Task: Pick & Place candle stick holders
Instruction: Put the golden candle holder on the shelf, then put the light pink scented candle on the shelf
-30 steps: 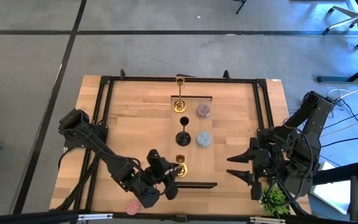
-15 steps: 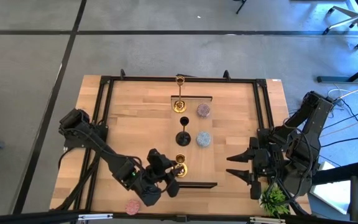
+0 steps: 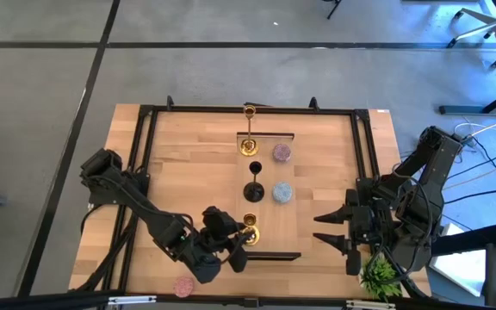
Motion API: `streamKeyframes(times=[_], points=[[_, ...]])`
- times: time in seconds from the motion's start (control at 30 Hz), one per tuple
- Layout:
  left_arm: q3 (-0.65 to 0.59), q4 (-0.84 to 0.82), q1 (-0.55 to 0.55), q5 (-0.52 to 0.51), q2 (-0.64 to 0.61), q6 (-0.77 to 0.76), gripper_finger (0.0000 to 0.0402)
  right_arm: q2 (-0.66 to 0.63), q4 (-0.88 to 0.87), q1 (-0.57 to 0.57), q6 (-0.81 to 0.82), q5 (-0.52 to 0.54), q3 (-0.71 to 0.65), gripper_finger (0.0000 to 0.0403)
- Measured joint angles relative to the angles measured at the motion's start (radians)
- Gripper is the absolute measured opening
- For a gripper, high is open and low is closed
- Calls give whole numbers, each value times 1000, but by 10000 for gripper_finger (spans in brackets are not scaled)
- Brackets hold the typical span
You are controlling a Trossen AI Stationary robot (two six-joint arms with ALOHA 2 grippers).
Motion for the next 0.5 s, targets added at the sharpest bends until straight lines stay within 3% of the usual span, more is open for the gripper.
streamKeyframes(times=[0.5], points=[[1, -54, -36, 105, -37, -64, 128, 0, -15, -18, 27, -8, 0, 186]])
